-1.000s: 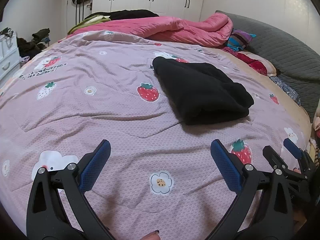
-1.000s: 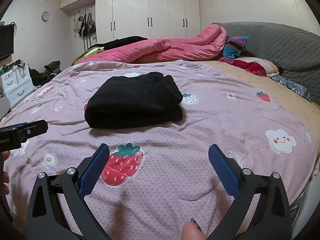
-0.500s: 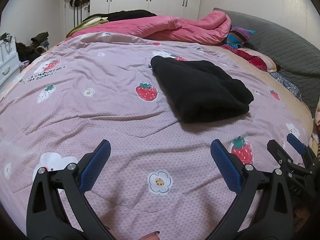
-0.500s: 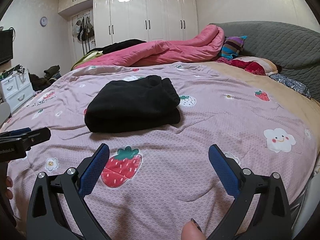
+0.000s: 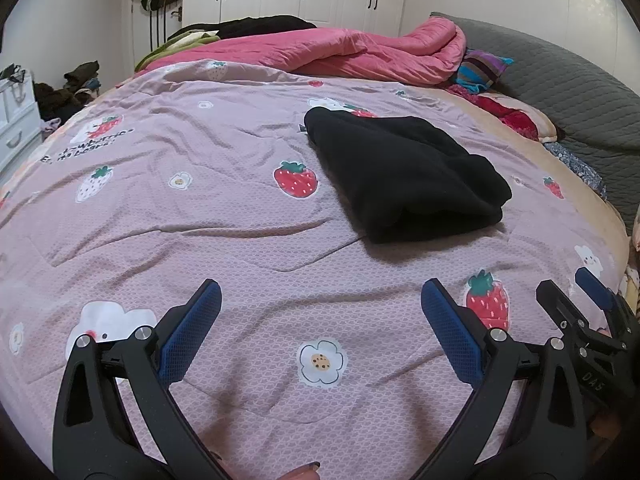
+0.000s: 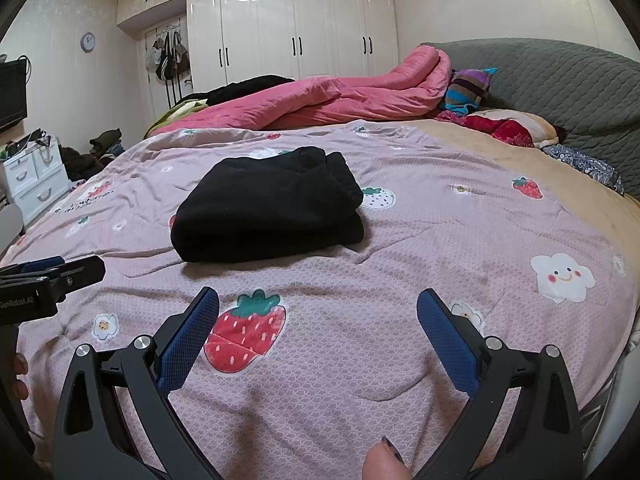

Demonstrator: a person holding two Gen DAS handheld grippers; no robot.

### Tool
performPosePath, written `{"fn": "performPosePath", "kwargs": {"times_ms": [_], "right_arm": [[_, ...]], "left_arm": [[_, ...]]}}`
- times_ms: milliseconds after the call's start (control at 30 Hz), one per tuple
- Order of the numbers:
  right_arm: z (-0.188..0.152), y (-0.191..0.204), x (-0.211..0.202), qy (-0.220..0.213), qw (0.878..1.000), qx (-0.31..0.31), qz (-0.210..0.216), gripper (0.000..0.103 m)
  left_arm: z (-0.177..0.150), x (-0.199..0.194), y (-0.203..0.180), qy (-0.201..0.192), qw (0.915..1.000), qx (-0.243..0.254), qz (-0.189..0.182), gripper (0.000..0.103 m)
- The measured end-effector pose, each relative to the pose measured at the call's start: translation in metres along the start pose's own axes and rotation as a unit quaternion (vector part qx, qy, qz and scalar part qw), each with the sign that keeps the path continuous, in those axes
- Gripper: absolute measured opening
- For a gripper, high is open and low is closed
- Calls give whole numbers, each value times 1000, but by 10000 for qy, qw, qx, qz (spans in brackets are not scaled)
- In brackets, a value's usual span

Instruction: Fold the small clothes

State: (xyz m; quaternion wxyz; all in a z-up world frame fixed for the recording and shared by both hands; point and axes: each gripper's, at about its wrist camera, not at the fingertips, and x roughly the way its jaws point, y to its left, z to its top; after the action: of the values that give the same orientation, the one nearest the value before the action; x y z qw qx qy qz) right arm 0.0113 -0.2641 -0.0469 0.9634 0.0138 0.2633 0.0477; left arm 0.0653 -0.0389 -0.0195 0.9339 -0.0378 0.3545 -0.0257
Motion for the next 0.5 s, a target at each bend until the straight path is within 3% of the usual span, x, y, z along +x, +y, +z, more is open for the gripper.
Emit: {"fn": "performPosePath", "kwargs": {"times_ms": [500], "right_arm": [[0,-1,1,18,10000,18,8,99]], "left_arm": [[-1,-1,0,-23,10000,20,6,94]]}}
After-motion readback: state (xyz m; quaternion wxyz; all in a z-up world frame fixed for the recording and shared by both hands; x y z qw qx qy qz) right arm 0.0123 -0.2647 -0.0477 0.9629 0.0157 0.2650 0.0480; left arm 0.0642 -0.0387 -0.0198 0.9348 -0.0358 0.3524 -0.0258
